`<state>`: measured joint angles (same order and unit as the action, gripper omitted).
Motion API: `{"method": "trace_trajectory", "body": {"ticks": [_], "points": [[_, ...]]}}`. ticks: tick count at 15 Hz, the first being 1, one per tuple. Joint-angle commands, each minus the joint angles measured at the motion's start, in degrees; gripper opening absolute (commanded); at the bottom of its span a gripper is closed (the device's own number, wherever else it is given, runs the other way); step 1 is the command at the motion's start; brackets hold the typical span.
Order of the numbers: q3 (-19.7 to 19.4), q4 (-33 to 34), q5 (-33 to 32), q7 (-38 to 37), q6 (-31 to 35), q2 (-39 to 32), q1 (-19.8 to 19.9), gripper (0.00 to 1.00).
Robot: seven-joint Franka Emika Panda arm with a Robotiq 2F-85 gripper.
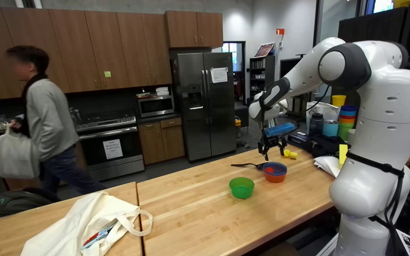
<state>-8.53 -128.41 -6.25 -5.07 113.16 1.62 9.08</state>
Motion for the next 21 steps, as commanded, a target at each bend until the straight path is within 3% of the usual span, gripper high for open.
{"method": "trace_trajectory", "body": {"ticks": [1, 21], "points": [[-0.3, -0.4, -1.1, -1.0, 0.8, -0.9, 0.2, 1.0], [-2.0, 0.2, -1.5, -1.5, 1.7, -3.0, 1.2, 1.0]]}}
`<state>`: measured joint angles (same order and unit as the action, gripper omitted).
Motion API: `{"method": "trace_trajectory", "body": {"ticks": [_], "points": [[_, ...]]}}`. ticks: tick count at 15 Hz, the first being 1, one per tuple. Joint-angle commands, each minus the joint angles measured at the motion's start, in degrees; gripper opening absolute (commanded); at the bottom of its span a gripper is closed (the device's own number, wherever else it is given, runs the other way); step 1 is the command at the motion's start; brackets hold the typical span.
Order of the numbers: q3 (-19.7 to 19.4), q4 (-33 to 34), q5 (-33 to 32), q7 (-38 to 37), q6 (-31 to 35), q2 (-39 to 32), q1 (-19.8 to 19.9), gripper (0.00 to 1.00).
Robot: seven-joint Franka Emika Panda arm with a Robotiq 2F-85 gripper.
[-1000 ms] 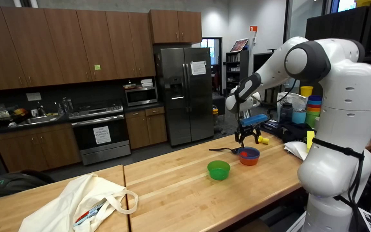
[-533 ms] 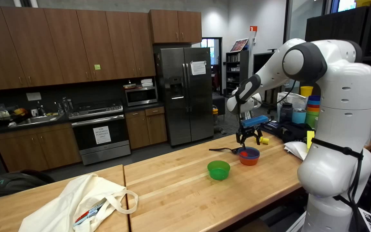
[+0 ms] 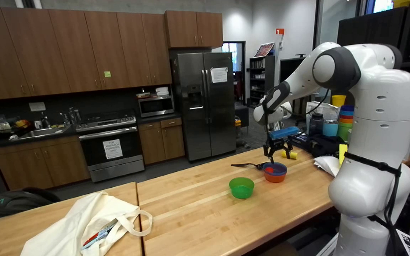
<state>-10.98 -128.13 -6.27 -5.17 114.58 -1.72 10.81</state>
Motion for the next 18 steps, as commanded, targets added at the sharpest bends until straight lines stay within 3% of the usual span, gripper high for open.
{"method": "trace_trajectory", "body": {"ticks": [1, 8, 18], "points": [[0.8, -0.3, -1.5, -1.5, 0.3, 0.4, -0.8, 1.0], [2.3, -0.1, -1.8, -2.0, 0.4, -0.4, -2.5, 1.0], [1.3, 2.4, -1.9, -8.0, -3.4, -6.0, -2.4, 1.0]]}}
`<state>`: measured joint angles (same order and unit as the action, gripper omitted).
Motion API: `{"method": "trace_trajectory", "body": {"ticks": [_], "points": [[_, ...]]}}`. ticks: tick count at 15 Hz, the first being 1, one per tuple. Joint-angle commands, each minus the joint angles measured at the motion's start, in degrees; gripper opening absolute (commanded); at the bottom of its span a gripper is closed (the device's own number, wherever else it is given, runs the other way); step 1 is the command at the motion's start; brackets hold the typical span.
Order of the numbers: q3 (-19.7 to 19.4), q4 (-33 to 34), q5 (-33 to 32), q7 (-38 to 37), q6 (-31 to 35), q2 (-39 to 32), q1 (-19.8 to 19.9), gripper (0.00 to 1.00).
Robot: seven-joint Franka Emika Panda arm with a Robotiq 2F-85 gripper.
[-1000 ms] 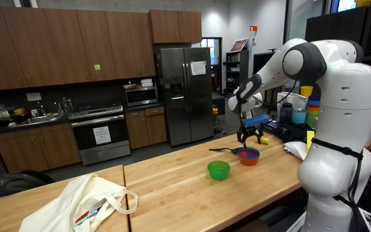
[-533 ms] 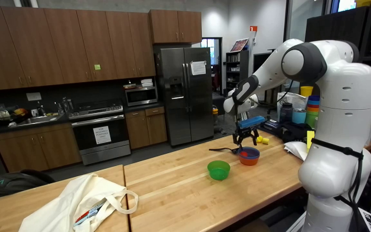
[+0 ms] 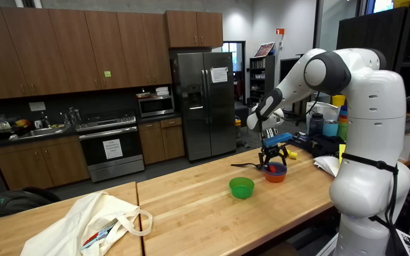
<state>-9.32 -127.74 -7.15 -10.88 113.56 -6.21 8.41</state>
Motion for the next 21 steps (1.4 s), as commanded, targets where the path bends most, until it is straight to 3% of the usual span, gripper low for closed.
{"method": "trace_trajectory", "body": {"ticks": [1, 21], "points": [[-0.5, 2.4, -0.8, -2.9, -3.0, -1.8, 0.0, 1.0], [-1.1, 5.1, -0.1, -2.6, -8.1, -5.0, 0.4, 1.0]]}}
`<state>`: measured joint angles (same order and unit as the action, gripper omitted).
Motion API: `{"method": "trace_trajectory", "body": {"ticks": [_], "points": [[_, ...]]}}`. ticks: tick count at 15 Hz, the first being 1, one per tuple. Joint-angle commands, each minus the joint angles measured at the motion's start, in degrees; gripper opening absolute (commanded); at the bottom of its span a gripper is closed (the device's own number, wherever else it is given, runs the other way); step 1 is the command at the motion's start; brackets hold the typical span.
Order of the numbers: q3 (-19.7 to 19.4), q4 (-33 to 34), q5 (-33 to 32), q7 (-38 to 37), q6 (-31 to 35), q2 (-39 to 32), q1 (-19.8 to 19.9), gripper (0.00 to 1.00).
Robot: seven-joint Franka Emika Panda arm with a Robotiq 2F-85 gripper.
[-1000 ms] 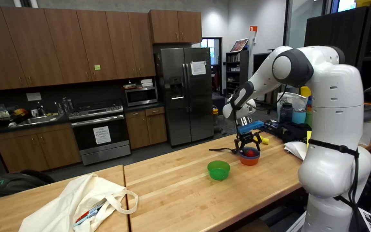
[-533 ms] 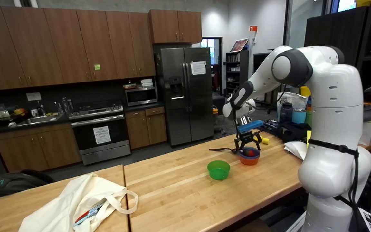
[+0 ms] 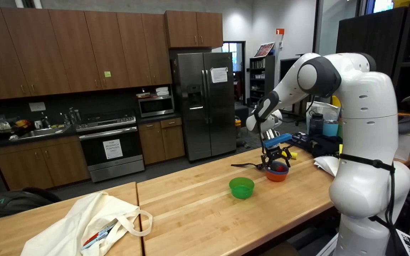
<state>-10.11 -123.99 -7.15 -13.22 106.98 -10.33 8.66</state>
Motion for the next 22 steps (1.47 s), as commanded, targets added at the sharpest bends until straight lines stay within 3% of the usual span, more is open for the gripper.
{"method": "trace_trajectory", "body": {"ticks": [1, 22], "points": [[-0.3, 1.4, -0.1, -0.2, -1.6, -1.0, 0.1, 1.0], [-1.2, 2.8, -0.2, 0.5, -1.1, -2.0, 1.2, 1.0]]}}
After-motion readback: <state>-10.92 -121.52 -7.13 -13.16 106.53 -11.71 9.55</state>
